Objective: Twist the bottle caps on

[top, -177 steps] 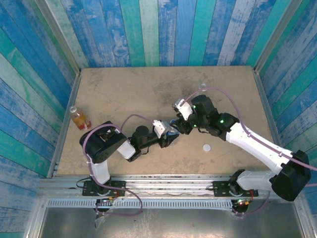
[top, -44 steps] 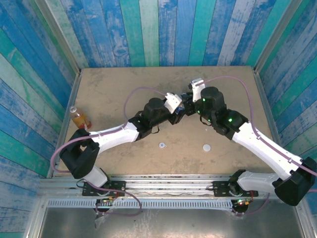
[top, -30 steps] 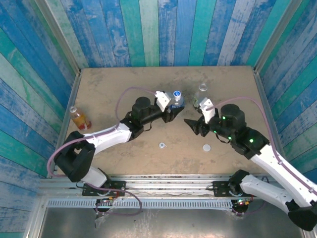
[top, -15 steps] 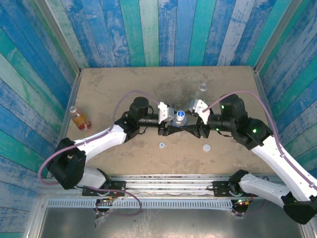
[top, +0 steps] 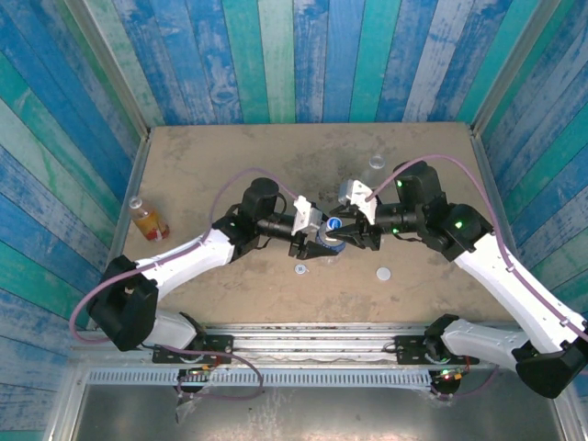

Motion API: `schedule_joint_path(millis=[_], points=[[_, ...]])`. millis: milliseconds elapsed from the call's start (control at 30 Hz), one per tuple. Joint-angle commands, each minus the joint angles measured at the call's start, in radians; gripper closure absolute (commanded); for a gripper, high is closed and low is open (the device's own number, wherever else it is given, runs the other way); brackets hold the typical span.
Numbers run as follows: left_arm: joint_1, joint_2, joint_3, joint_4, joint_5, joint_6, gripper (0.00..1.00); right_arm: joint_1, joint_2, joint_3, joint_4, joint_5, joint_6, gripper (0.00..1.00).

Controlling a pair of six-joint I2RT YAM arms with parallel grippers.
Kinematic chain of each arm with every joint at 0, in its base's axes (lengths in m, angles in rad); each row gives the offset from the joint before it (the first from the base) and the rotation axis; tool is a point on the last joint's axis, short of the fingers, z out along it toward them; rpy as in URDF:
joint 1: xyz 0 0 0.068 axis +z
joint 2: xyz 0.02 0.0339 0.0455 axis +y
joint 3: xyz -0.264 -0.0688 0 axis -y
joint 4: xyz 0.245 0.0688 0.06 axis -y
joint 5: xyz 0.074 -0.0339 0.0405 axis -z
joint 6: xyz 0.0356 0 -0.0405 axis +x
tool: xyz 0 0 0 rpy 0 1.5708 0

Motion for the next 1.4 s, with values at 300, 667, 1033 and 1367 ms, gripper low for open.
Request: schedule_joint_path(millis=[300,667,1033,1367], points=[[-0.002,-0.022,0.027,-0.023,0.004,0.029,1.00,-0.005,0.018,-0.016,0.022,-0.044,0.019,0.68],[-0.002,-0.012,-0.063,0.465,-0.577,-0.311,0.97,-0.003,0.043,-0.137,0.199,0.419,0.257,0.79],[-0.005,0.166,0.059,0.498,-1.029,-0.469,1.00,0.074,0.227,-0.150,0.389,0.742,0.498,0.77],[-0.004,0.092,-0.004,0.485,-0.920,-0.391,1.00,0.069,0.165,-0.167,0.442,0.596,0.381,0.61]])
